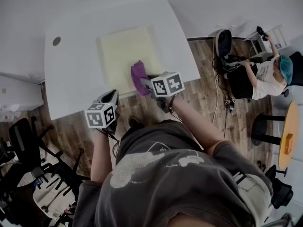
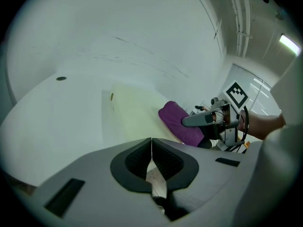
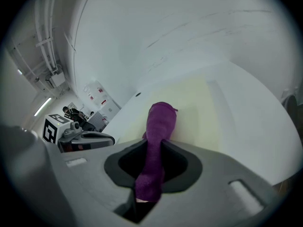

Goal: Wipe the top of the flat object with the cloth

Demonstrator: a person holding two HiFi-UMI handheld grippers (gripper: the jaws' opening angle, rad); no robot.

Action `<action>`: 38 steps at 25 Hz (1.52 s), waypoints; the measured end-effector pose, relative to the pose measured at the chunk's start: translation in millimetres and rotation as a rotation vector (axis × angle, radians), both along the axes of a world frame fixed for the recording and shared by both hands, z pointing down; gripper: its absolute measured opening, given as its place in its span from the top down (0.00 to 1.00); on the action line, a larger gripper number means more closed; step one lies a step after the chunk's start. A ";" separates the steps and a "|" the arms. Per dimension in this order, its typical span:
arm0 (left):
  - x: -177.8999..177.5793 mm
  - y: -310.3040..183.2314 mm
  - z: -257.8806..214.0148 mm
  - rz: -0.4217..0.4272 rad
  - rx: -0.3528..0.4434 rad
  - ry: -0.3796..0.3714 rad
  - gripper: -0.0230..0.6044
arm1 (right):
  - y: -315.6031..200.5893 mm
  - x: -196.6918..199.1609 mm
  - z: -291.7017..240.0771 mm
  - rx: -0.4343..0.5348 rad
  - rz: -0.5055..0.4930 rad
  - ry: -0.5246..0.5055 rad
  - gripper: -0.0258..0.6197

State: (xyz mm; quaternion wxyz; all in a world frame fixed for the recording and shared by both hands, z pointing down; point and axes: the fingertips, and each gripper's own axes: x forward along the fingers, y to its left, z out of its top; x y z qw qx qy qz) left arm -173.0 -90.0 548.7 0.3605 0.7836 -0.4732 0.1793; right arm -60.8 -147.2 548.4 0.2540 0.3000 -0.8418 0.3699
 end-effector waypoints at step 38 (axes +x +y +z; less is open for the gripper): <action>77.3 69.9 -24.1 -0.232 0.025 -0.064 0.96 | 15.0 125.1 -18.9 0.073 -0.092 -0.035 0.84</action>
